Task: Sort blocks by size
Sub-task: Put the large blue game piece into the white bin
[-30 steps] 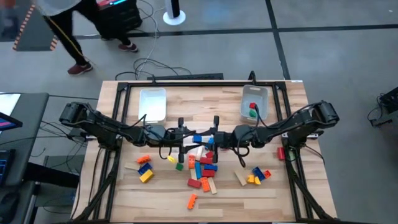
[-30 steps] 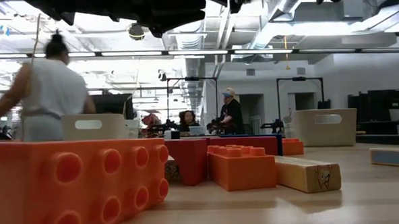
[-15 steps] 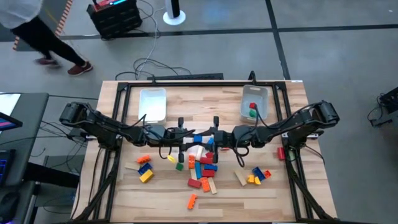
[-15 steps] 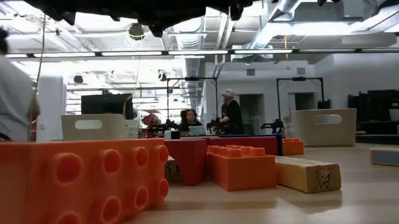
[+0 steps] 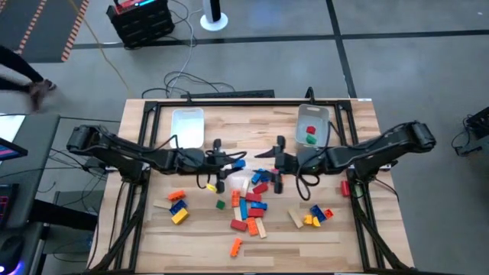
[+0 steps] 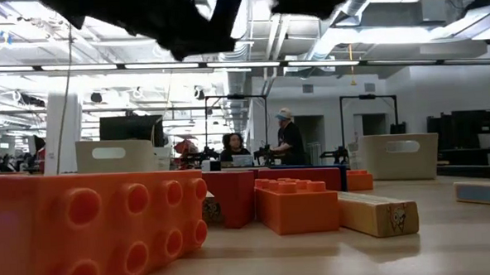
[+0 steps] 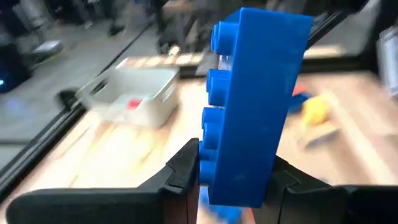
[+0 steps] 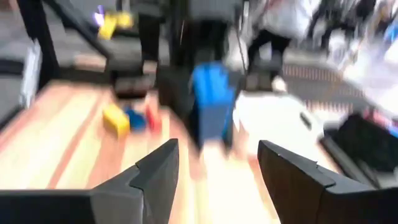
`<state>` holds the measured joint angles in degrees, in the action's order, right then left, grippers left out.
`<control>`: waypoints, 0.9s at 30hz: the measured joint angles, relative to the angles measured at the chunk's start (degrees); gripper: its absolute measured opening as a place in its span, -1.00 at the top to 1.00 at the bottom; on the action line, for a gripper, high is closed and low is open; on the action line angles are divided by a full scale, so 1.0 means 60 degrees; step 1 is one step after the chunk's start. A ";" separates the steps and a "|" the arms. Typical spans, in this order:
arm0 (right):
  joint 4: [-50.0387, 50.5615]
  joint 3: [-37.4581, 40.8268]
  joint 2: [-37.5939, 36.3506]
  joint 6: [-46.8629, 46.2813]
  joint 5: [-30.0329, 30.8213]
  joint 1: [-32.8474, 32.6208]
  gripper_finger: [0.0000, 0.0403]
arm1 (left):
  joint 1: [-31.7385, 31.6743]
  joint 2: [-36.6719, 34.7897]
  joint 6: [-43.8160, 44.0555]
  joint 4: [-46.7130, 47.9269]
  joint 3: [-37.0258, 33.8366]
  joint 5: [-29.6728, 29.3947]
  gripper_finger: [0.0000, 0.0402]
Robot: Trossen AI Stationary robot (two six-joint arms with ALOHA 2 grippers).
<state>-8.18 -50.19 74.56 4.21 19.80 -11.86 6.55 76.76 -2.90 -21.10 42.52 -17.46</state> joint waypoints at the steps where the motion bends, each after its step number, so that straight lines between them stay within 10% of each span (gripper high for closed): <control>1: 0.0614 0.0000 -0.0144 -0.0225 0.0022 -0.0032 -0.24 | -0.0060 -0.0183 -0.0007 0.0480 -0.0003 -0.0287 0.55; 12: 0.3730 0.0459 -0.0225 -0.2769 0.1470 -0.1124 -0.24 | -0.1931 -0.1575 0.1794 0.6946 -0.0009 -0.4252 0.54; 19: 0.3528 0.0572 -0.0094 -0.3057 0.2513 -0.1937 -0.24 | -0.3558 -0.1366 0.3188 0.9494 -0.0021 -0.3880 0.54; 27: 0.3033 0.0568 -0.0126 -0.2908 0.2727 -0.2148 -0.24 | -0.5873 -0.1005 0.1715 0.8214 -0.0011 -0.1241 0.54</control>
<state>10.02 -46.78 73.80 -13.23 36.16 -24.75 -28.69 70.73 7.39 28.18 42.46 -24.91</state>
